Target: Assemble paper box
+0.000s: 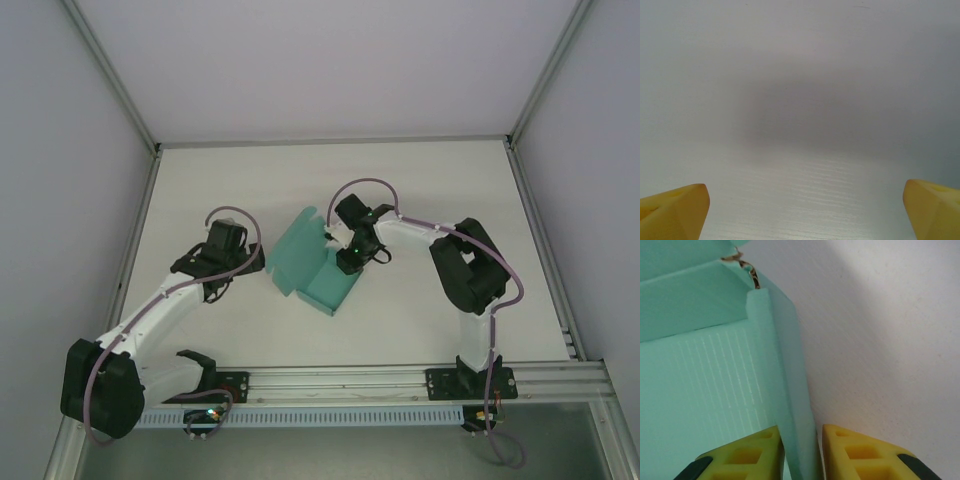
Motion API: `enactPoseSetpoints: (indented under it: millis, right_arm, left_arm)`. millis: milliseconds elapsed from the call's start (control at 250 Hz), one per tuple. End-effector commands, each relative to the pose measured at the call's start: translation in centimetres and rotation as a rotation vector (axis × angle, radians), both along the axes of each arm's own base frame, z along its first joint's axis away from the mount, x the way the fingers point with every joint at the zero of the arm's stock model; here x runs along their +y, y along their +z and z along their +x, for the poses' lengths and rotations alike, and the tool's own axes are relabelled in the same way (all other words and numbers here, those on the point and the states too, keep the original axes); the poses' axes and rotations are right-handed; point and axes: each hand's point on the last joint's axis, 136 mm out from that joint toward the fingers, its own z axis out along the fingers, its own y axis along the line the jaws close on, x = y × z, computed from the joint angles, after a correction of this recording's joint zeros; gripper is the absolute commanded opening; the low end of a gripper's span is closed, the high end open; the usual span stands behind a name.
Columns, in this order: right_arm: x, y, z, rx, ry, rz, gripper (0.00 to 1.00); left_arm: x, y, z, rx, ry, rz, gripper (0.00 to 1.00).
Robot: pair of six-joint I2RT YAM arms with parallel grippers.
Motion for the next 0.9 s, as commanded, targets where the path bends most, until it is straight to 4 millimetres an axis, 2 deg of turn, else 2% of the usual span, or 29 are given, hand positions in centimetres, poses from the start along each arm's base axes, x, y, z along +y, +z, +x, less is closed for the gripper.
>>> enactPoseSetpoints:
  millis: [0,168,391,575,894]
  right_arm:
    - [0.0,0.2,0.8,-0.025,-0.03,-0.022,0.23]
    - [0.8,1.4,1.1,-0.05,-0.027,0.019,0.26]
    - [1.5,2.0,1.3,-0.057,-0.014,0.046,0.3]
    - [2.2,2.7,1.5,-0.064,0.001,0.081,0.29]
    - [2.6,1.6,1.6,-0.036,0.027,0.081,0.28]
  left_arm:
    - [-0.5,-0.4,-0.1,0.006,-0.025,-0.003,1.0]
    - [-1.0,-0.6,0.1,0.011,-0.037,-0.012,1.0]
    - [-1.8,-1.0,0.2,0.024,-0.061,-0.009,1.0]
    - [-2.3,-1.0,0.5,0.025,-0.073,-0.01,1.0]
    - [-3.0,-1.0,0.7,0.031,-0.102,0.0,1.0]
